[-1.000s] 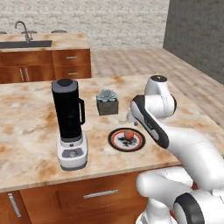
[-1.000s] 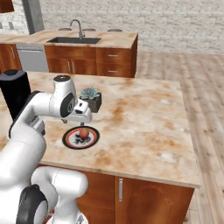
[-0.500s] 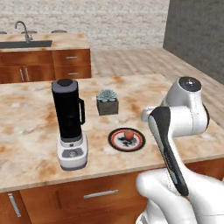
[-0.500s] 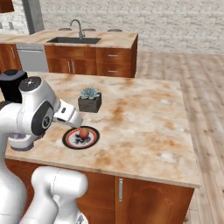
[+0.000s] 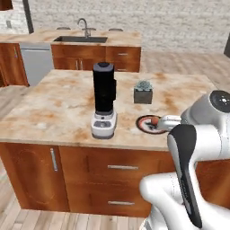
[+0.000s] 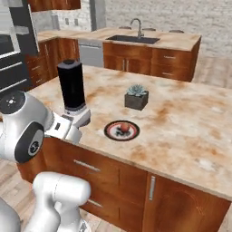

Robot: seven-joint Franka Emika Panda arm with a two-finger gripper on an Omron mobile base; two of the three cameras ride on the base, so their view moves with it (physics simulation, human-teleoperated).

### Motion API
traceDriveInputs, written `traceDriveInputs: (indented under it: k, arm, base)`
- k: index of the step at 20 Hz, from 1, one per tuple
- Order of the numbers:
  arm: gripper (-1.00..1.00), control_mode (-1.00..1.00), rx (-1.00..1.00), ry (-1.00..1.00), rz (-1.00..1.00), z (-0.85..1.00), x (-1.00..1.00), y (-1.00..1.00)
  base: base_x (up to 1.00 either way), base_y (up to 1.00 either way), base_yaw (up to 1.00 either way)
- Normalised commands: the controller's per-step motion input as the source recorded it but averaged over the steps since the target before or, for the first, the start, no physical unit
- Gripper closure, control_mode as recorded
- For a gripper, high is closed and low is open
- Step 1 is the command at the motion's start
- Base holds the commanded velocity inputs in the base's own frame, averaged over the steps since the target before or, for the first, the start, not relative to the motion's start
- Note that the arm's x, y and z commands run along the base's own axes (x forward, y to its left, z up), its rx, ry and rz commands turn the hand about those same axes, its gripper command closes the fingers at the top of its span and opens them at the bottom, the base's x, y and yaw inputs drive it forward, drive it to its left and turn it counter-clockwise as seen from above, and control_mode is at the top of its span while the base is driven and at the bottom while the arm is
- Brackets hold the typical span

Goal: Pick the pear and peach from the fridge and place them on the plate next to the blender to make a fruit smoothie.

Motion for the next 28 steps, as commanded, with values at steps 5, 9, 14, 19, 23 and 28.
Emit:
traceDriveInputs:
  k: [5, 9, 14, 19, 23, 28]
  arm:
    - [-1.0, 1.0, 0.0, 0.0, 0.0, 0.0, 0.0, 0.0]
    - [-1.0, 1.0, 0.0, 0.0, 0.0, 0.0, 0.0, 0.0]
    - [-1.0, 1.0, 0.0, 0.0, 0.0, 0.0, 0.0, 0.0]
    - [-1.0, 1.0, 0.0, 0.0, 0.0, 0.0, 0.0, 0.0]
    - [-1.0, 1.0, 0.0, 0.0, 0.0, 0.0, 0.0, 0.0]
    - [-1.0, 1.0, 0.0, 0.0, 0.0, 0.0, 0.0, 0.0]
  base:
    - [-0.07, 0.0, 1.0]
    - [-0.04, 0.21, 0.98]
    - [0.47, 0.86, 0.64]
    - [1.0, 0.75, 0.05]
    - [1.0, 0.52, -0.01]
    - [1.0, 0.49, -0.01]
